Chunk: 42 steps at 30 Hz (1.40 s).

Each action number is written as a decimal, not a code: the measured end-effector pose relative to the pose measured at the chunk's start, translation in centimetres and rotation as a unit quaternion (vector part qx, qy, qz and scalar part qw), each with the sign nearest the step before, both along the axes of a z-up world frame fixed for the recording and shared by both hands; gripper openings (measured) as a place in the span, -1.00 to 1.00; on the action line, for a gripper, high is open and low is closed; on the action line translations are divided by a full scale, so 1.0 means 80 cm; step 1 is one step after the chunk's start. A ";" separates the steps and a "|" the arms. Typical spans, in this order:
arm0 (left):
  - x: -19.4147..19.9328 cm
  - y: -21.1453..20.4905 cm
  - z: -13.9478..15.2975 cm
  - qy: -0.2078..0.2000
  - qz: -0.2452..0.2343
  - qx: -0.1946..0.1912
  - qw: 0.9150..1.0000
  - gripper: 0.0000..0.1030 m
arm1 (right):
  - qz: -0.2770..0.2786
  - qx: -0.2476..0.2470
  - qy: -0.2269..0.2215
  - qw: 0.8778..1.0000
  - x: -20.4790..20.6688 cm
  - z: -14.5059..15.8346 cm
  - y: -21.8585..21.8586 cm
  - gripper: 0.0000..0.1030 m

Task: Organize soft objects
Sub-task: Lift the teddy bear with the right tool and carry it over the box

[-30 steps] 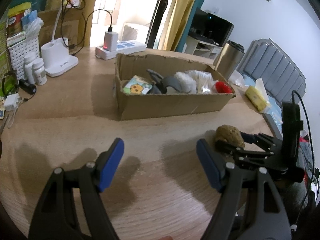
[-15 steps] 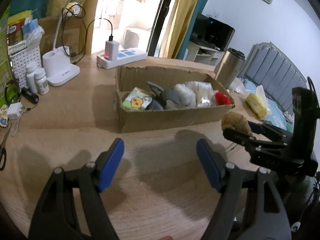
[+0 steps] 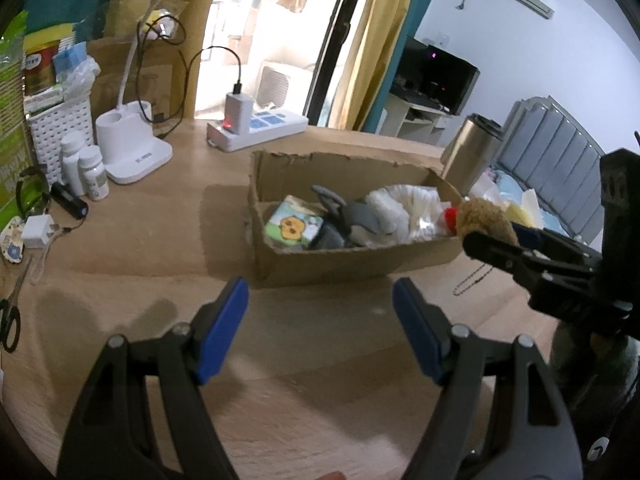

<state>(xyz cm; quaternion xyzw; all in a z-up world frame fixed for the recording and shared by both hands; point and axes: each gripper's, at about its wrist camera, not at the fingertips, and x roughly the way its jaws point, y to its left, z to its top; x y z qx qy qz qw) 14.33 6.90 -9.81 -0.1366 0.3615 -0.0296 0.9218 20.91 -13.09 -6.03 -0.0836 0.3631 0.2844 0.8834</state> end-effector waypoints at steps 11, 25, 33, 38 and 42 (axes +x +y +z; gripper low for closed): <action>0.009 0.028 0.005 -0.010 0.023 0.004 1.000 0.48 | 0.023 0.002 -0.008 1.000 0.017 0.008 0.028 0.34; 0.028 0.053 -0.001 -0.010 0.039 0.000 0.999 0.48 | 0.037 -0.005 -0.004 0.999 0.046 0.005 0.056 0.34; 0.047 0.061 -0.006 -0.005 0.040 0.000 0.999 0.48 | 0.045 -0.008 0.004 0.999 0.065 -0.003 0.069 0.34; 0.058 0.065 -0.009 0.001 0.040 0.002 0.999 0.48 | 0.050 -0.004 0.012 0.999 0.082 -0.010 0.079 0.34; 0.066 0.068 -0.010 0.003 0.041 0.005 0.999 0.48 | 0.057 0.001 0.015 0.998 0.096 -0.014 0.090 0.34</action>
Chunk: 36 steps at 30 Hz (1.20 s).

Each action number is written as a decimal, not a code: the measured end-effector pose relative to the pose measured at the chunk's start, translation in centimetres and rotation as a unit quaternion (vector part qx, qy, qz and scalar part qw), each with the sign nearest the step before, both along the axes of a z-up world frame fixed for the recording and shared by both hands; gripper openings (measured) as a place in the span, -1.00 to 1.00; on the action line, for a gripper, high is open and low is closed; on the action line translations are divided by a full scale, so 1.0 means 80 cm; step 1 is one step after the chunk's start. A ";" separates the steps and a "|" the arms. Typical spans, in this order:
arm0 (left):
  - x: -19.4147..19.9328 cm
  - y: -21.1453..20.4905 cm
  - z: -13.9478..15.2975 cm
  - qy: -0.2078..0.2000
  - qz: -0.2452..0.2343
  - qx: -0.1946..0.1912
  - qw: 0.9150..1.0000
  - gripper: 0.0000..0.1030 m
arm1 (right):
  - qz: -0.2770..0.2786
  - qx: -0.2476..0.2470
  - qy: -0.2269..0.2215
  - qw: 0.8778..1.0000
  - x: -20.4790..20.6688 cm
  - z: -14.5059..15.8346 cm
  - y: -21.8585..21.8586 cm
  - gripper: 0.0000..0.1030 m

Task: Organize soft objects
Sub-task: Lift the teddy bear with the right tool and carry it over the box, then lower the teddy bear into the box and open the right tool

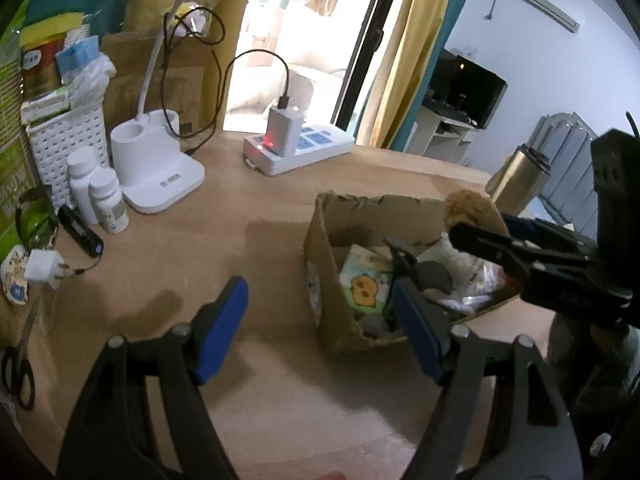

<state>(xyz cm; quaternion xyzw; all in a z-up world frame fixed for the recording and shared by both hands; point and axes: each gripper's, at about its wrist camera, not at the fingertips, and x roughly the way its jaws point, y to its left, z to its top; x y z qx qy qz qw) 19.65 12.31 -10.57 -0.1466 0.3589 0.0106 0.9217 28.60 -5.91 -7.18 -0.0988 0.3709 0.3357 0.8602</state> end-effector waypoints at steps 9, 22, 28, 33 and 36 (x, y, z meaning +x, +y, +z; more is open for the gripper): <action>0.024 0.010 -0.007 0.009 0.004 0.003 1.000 0.48 | 0.006 0.004 0.013 1.000 0.026 -0.011 0.019 0.34; 0.039 0.021 -0.019 0.018 0.006 -0.006 1.000 0.48 | 0.010 -0.027 0.026 0.999 0.038 -0.034 0.041 0.50; 0.035 0.021 -0.017 0.015 0.008 -0.007 1.000 0.48 | 0.003 -0.024 0.020 1.000 0.035 -0.030 0.037 0.61; 0.027 0.017 -0.011 0.008 0.007 -0.005 1.000 0.48 | 0.002 -0.022 0.012 1.000 0.027 -0.022 0.030 0.61; 0.022 0.012 -0.006 0.003 0.005 -0.002 1.000 0.48 | -0.001 -0.020 0.008 1.000 0.020 -0.017 0.022 0.61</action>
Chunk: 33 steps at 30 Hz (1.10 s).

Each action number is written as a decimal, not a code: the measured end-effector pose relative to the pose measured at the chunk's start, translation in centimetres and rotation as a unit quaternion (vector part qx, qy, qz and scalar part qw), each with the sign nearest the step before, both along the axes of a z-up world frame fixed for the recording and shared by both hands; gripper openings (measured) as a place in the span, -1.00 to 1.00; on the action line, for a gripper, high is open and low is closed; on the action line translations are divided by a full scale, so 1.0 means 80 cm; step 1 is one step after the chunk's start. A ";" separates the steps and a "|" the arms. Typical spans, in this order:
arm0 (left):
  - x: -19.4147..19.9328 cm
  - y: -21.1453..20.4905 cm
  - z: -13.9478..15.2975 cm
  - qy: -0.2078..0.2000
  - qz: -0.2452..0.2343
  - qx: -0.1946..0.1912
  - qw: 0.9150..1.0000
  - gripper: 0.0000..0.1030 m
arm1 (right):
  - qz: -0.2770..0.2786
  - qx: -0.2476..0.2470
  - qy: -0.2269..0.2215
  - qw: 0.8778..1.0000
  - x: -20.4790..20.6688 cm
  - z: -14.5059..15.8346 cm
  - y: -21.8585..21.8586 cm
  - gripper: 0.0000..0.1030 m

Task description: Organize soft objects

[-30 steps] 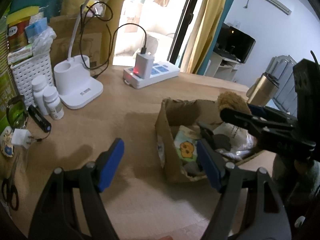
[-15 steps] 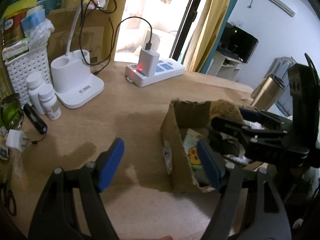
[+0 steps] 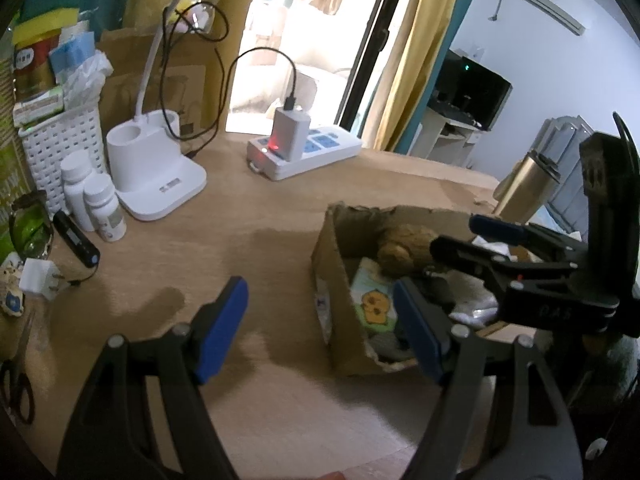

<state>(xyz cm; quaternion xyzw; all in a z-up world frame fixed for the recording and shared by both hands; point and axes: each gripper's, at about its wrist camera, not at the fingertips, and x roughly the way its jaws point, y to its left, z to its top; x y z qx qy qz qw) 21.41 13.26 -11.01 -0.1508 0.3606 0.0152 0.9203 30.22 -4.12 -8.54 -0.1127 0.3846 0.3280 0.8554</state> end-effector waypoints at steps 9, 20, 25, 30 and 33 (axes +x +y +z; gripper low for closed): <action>-0.020 -0.021 0.020 -0.020 -0.009 0.009 1.000 0.48 | -0.013 0.007 -0.017 1.000 -0.026 0.018 -0.030 0.61; -0.056 -0.054 0.044 -0.045 -0.022 0.020 0.999 0.48 | -0.031 0.018 -0.039 0.999 -0.068 0.040 -0.069 0.61; -0.071 -0.071 0.051 -0.055 -0.033 0.021 0.998 0.48 | -0.043 0.022 -0.051 0.998 -0.092 0.050 -0.091 0.61; -0.085 -0.091 0.060 -0.066 -0.040 0.031 0.997 0.49 | -0.058 0.024 -0.056 0.996 -0.115 0.055 -0.116 0.61; -0.092 -0.103 0.065 -0.071 -0.042 0.038 0.996 0.51 | -0.069 0.025 -0.059 0.996 -0.128 0.057 -0.131 0.61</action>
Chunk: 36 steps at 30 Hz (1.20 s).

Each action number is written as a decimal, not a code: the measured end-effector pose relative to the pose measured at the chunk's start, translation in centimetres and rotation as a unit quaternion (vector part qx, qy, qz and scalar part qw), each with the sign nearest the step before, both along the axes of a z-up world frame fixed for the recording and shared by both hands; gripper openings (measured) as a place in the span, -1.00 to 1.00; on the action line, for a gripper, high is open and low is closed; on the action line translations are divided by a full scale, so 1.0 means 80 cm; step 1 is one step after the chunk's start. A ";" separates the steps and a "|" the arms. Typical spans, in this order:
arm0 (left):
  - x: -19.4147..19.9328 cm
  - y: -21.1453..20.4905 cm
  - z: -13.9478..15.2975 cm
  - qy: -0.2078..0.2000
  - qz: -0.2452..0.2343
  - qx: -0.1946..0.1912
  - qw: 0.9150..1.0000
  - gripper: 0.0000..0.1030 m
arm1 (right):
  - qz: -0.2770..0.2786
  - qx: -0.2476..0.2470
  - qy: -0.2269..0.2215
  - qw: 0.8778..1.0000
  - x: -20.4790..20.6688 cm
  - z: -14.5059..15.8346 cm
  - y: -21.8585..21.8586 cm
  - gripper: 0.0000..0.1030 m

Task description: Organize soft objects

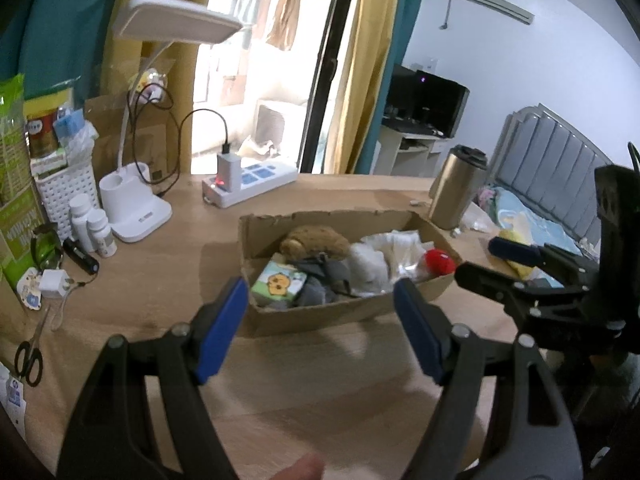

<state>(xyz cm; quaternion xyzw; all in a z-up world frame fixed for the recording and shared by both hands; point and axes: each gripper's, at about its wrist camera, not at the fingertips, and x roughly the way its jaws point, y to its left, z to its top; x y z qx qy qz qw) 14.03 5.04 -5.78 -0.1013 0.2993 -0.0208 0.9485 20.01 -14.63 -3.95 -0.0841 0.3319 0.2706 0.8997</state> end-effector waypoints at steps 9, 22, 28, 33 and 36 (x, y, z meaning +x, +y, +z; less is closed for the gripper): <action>-0.028 -0.031 0.014 -0.020 -0.024 0.012 0.999 0.86 | -0.016 0.006 -0.016 1.000 -0.035 0.012 -0.034 0.61; -0.081 -0.040 0.035 -0.058 -0.011 0.027 0.998 0.93 | -0.039 0.015 -0.054 0.998 -0.098 0.037 -0.066 0.61; -0.113 -0.037 0.058 -0.094 0.013 0.045 0.994 0.93 | -0.042 0.028 -0.080 0.996 -0.131 0.054 -0.074 0.61; -0.136 -0.044 0.073 -0.108 0.006 0.052 0.993 0.93 | -0.047 0.037 -0.104 0.993 -0.156 0.068 -0.081 0.61; -0.150 -0.051 0.083 -0.121 0.007 0.062 0.991 0.93 | -0.052 0.042 -0.120 0.991 -0.169 0.077 -0.087 0.61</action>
